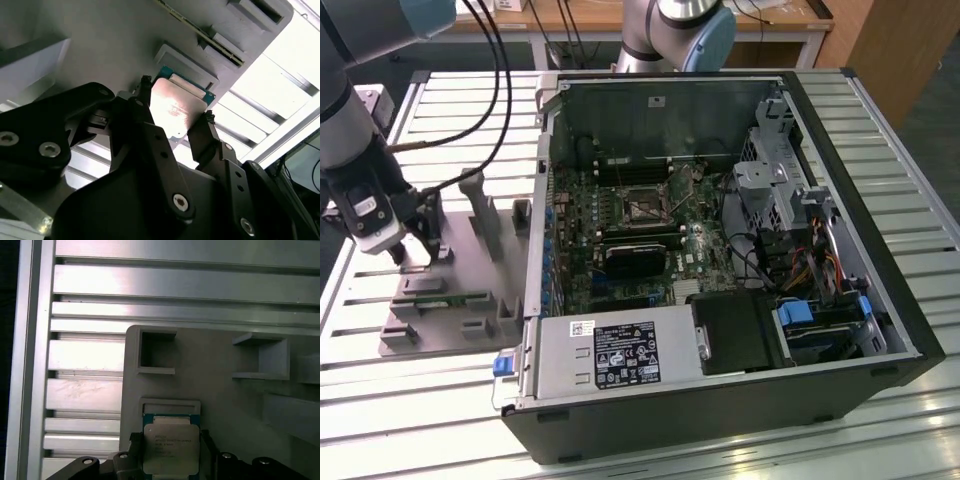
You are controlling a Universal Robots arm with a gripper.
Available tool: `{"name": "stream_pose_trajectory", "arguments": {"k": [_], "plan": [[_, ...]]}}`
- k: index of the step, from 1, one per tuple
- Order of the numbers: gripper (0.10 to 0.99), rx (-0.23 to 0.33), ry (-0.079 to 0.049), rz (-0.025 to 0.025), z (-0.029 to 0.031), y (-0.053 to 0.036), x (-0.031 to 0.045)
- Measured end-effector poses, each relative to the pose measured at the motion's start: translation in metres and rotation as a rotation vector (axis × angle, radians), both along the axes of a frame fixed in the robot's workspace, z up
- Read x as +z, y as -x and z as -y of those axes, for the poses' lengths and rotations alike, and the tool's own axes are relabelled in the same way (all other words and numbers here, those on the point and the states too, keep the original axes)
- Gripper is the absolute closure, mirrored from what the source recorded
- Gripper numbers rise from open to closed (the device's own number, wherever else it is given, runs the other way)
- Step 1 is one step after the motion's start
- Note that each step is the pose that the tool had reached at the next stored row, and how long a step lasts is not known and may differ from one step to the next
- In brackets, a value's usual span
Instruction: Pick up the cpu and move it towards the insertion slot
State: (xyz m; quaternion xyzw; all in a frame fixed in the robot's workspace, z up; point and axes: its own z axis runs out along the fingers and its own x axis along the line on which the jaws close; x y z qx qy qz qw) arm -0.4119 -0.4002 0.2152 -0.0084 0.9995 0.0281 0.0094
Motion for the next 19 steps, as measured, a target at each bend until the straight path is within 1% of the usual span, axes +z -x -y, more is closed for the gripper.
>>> {"name": "stream_pose_trajectory", "arguments": {"k": [8,17,19], "plan": [[0.545,0.0,0.0,0.0051,0.0,0.0,0.0291],[0.545,0.0,0.0,0.0133,0.0,0.0,0.0609],[0.545,0.0,0.0,0.016,0.0,0.0,0.0678]]}}
